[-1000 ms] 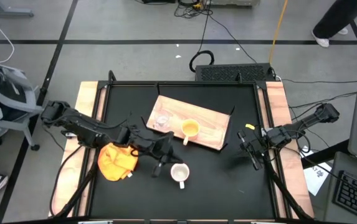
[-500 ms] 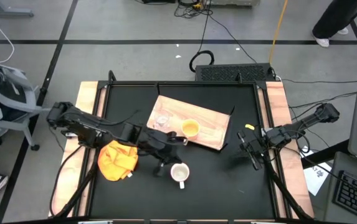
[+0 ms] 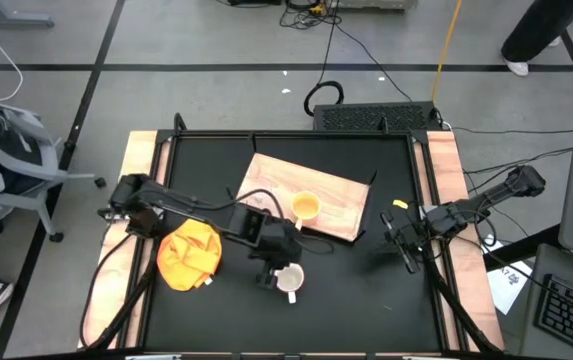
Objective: Stack small to large cups/mugs on shelf
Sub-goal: Put the gray patterned mug on the shelf
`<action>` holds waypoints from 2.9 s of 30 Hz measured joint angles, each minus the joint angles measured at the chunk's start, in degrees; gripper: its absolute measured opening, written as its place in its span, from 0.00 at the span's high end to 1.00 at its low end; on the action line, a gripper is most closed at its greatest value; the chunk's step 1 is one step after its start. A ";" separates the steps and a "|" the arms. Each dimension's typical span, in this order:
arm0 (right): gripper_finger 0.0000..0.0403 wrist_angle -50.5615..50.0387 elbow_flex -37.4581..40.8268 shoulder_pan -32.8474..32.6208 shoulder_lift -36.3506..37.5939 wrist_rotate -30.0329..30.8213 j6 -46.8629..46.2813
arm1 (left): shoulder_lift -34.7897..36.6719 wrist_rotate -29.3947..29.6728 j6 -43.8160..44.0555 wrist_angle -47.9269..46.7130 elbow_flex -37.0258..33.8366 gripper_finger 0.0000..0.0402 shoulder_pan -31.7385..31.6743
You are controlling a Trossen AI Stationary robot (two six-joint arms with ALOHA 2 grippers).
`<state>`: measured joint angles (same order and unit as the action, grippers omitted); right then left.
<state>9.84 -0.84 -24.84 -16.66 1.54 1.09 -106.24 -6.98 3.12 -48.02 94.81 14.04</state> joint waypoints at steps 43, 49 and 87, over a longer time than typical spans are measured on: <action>1.00 -0.23 0.00 0.00 -0.68 0.01 -0.25 | -3.84 1.09 -1.59 -3.58 3.45 0.95 1.04; 1.00 -0.23 0.00 0.00 -0.68 0.01 -0.25 | -3.82 0.96 -4.23 -1.20 3.44 0.84 2.56; 1.00 -1.17 0.00 0.00 -0.68 0.03 -0.22 | -9.67 1.46 -7.39 1.01 3.27 0.36 -1.75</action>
<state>8.67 -0.84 -24.84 -17.34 1.56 0.86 -115.92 -5.52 -4.27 -47.01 98.08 12.29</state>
